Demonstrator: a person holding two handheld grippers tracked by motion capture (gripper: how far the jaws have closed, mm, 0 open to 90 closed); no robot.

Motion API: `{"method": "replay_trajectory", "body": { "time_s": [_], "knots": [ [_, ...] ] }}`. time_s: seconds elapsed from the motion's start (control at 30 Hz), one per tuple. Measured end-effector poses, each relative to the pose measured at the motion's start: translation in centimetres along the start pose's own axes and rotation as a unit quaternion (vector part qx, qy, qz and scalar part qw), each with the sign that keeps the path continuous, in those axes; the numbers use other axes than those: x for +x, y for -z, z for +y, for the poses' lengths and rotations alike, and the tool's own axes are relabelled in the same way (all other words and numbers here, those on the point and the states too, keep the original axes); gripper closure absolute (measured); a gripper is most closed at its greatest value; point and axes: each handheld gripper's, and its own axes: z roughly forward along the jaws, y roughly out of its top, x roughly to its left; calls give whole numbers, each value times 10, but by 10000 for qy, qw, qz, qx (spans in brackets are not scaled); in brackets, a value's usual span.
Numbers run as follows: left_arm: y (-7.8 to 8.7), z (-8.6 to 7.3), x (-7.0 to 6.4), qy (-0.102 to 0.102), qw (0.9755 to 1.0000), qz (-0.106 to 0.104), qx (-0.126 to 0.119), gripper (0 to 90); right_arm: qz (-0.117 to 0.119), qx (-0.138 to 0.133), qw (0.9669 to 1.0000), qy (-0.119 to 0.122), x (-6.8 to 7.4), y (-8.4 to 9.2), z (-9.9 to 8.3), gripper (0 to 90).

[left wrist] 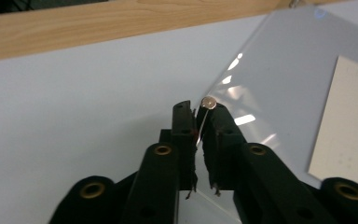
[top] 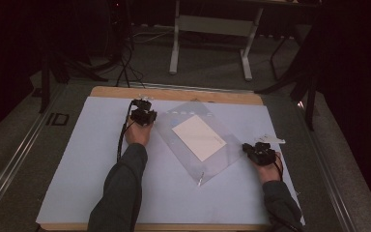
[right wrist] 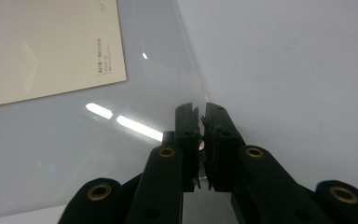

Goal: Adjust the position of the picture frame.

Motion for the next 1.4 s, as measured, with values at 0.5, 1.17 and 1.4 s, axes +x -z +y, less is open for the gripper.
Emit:
{"method": "replay_trajectory", "body": {
  "time_s": [0.5, 1.17, 1.4],
  "knots": [
    [62, -68, -51, -892, 9911, -853, -494, 590, 190, -37, 9998, 93, 26, 17, -15, 848],
    [129, -154, -121, -1694, 9591, -2217, -473, 584, 183, -48, 9997, 131, 33, 20, -18, 848],
    [126, -155, -144, -1910, 9487, -2450, -581, 587, 186, -52, 9997, 130, 33, 20, -18, 847]
  ]
}}
